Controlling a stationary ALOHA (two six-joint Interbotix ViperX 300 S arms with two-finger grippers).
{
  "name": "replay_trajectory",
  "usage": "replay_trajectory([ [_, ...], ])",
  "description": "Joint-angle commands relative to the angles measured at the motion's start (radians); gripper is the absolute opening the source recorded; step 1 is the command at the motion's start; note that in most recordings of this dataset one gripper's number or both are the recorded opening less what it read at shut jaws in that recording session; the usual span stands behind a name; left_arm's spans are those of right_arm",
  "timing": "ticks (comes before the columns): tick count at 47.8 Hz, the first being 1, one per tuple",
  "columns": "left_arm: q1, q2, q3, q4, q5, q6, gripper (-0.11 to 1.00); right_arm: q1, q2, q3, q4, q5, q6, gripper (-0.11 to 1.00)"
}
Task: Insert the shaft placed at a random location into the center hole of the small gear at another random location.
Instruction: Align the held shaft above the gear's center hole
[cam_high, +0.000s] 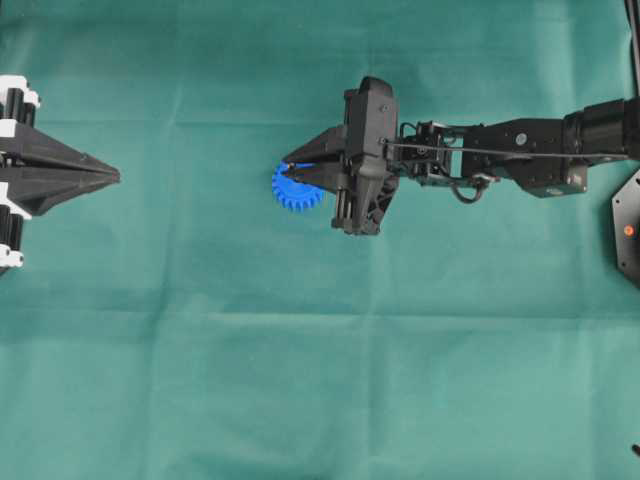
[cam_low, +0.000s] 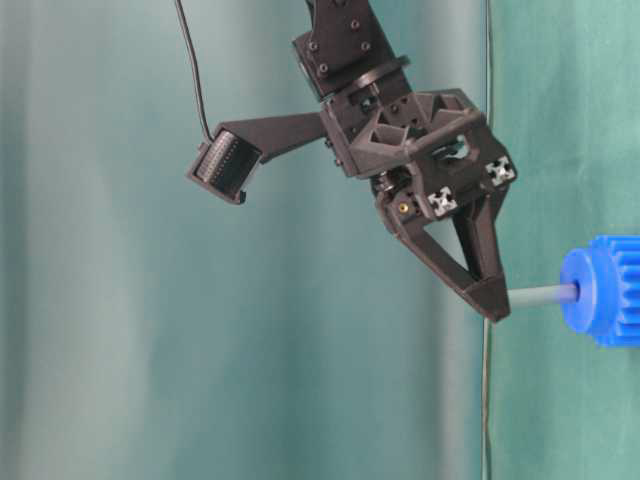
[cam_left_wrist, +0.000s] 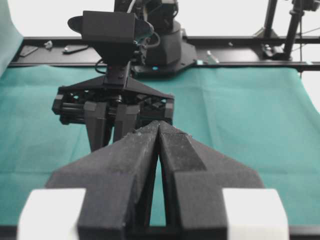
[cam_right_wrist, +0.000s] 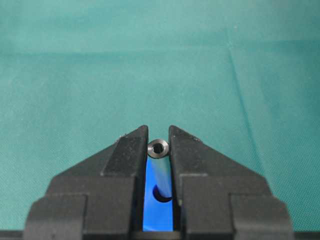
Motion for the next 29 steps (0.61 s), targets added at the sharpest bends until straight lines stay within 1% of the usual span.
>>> replay_trajectory([
  [1,-0.002,0.008,-0.015,0.003,-0.005,-0.002,0.00,-0.003,-0.008,-0.015,0.003,-0.006,-0.003,0.12],
  [11,-0.002,0.008,-0.014,0.002,-0.005,-0.003,0.00,-0.003,-0.012,-0.020,0.003,-0.005,-0.003,0.12],
  [29,-0.002,0.008,-0.015,0.003,-0.003,-0.003,0.00,-0.003,-0.060,-0.012,0.000,-0.002,-0.006,0.12],
])
